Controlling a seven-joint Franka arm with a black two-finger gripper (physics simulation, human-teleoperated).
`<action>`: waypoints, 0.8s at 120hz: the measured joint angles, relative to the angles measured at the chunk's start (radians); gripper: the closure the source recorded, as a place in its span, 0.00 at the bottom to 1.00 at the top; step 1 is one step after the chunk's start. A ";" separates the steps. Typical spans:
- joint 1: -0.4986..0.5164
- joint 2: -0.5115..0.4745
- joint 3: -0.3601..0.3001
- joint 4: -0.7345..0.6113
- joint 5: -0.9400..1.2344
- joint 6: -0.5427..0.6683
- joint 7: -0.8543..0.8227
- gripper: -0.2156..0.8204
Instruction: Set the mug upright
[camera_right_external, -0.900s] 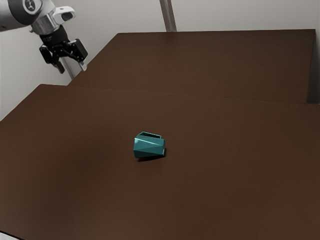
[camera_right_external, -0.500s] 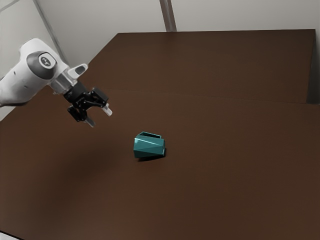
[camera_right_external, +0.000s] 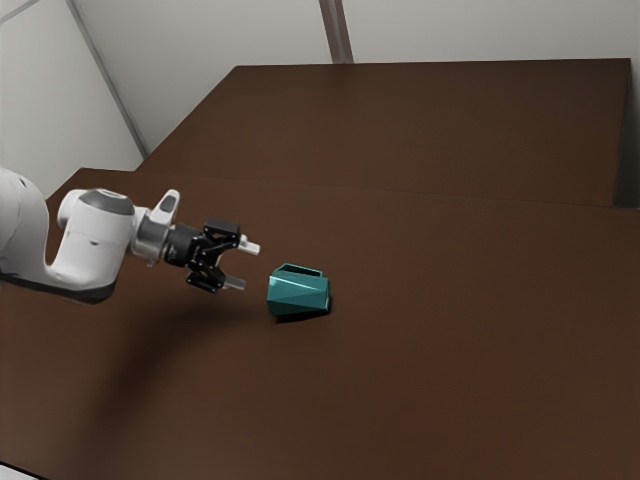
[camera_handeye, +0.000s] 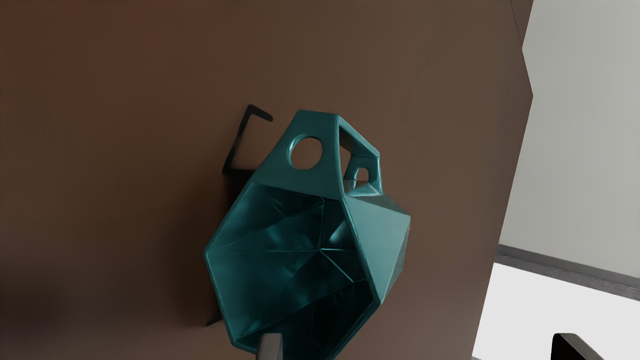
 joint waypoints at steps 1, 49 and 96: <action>0.001 0.002 0.001 0.000 -0.003 -0.001 0.006 0.23; -0.017 0.089 0.002 -0.009 -0.171 -0.057 0.233 0.23; -0.076 0.105 -0.019 -0.009 -0.255 -0.065 0.352 0.23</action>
